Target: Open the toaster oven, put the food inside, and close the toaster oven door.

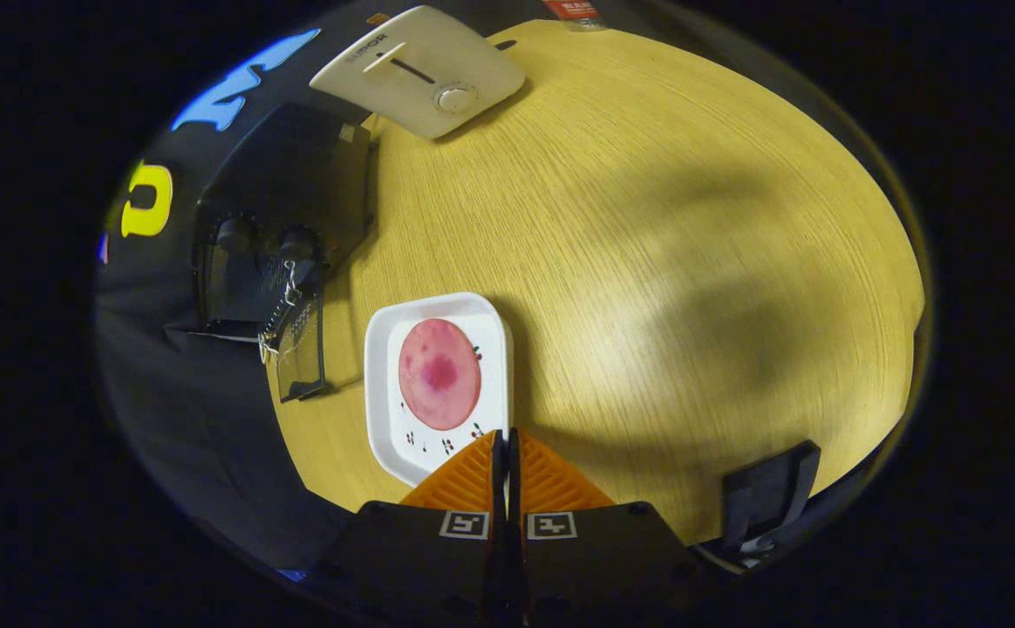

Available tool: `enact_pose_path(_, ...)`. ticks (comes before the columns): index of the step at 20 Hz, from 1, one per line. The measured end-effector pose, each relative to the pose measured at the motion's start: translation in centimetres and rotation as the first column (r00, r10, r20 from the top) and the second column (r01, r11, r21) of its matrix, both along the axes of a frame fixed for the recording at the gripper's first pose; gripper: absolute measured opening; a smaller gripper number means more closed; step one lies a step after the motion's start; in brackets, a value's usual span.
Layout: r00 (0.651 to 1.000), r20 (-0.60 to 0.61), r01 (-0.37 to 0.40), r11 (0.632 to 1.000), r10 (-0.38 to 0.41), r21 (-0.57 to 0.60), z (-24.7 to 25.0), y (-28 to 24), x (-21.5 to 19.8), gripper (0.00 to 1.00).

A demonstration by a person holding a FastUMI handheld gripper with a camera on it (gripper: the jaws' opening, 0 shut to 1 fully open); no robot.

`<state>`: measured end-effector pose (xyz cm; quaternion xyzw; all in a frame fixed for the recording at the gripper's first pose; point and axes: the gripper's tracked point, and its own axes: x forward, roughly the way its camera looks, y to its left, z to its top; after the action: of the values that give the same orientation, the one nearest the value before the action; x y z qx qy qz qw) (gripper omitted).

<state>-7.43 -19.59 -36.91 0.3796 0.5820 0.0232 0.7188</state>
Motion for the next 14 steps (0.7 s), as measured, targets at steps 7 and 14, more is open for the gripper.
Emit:
enact_pose_path(7,0.979,0.04,0.198,0.978,-0.201,0.061,1.9,-0.8,-2.4,0.02)
enact_pose_path(14,0.952,0.138,0.252,0.954,-0.275,0.162,7.2,2.5,-3.9,0.02)
